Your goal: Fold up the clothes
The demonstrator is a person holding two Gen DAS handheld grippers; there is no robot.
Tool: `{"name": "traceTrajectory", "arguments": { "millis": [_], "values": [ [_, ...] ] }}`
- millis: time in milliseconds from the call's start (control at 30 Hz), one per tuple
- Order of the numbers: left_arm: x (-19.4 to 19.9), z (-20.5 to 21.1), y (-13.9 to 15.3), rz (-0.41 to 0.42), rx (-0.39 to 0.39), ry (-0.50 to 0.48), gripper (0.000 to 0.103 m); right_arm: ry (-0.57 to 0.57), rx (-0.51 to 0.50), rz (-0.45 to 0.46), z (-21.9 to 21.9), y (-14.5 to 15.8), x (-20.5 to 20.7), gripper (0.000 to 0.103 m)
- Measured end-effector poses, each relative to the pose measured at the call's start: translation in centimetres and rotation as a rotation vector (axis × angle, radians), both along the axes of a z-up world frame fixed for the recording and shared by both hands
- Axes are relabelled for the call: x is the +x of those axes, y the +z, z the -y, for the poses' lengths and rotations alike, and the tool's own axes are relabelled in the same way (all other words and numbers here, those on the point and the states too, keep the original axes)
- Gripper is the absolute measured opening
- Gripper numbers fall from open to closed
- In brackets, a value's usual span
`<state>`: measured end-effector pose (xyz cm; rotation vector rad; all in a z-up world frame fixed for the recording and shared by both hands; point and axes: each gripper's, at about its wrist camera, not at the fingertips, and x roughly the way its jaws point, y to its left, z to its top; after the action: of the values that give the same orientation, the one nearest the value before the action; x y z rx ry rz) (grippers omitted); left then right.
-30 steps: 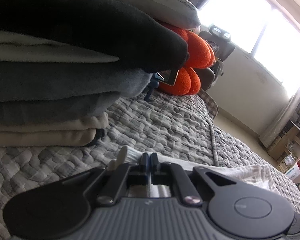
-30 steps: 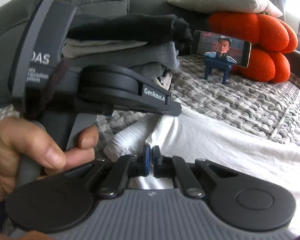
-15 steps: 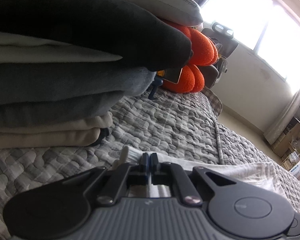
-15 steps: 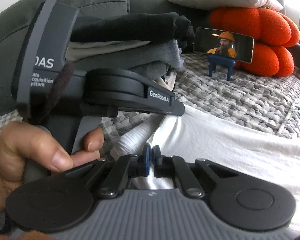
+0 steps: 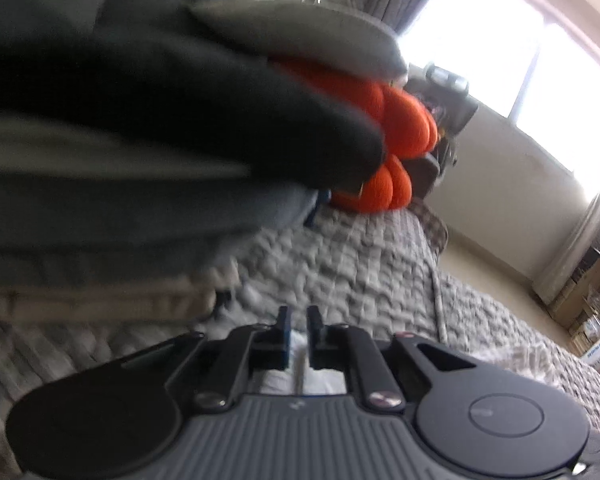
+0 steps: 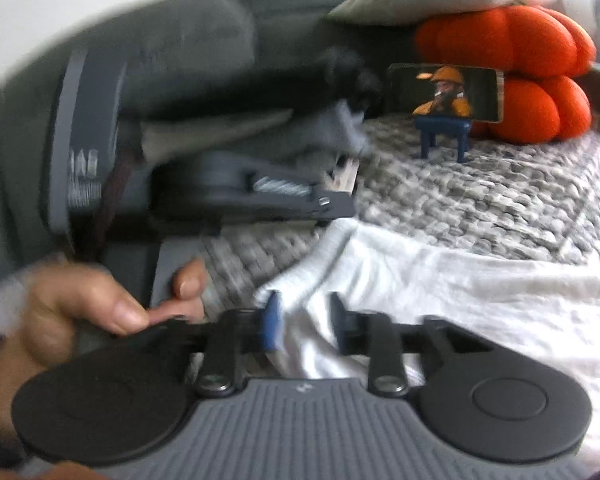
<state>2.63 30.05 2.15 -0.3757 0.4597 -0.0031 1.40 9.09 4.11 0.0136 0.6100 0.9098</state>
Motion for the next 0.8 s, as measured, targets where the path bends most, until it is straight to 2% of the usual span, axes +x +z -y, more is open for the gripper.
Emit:
{"name": "traceTrajectory", "arguments": {
  "millis": [67, 133, 200, 367, 533, 600, 700, 800],
  "values": [
    [-0.2, 0.0, 0.1, 0.004, -0.007, -0.003, 0.010, -0.022, 0.076, -0.037, 2.2, 1.0, 0.3, 0.043],
    [-0.2, 0.2, 0.0, 0.000, -0.007, -0.013, 0.010, -0.081, 0.081, -0.015, 4.4, 2.0, 0.6, 0.043],
    [-0.4, 0.6, 0.0, 0.000, -0.002, -0.036, 0.010, -0.174, 0.060, 0.009, 7.1, 2.7, 1.4, 0.043],
    [-0.7, 3.6, -0.6, -0.021, 0.054, -0.118, 0.010, -0.405, 0.025, -0.009, 15.1, 3.0, 3.9, 0.043],
    [-0.2, 5.8, -1.9, -0.071, 0.129, -0.151, 0.011, -0.441, -0.049, -0.065, 18.4, 0.9, 4.5, 0.043],
    [0.1, 5.8, -2.5, -0.095, 0.138, -0.147, 0.011, -0.452, -0.122, -0.078, 18.7, -0.4, 4.4, 0.043],
    [0.2, 5.6, -2.9, -0.111, 0.127, -0.135, 0.011, -0.436, -0.108, -0.069, 19.7, -0.6, 3.6, 0.043],
    [0.0, 6.3, -2.7, -0.108, 0.164, -0.123, 0.011, -0.435, -0.085, -0.083, 20.8, -0.4, 3.4, 0.043]
  ]
}}
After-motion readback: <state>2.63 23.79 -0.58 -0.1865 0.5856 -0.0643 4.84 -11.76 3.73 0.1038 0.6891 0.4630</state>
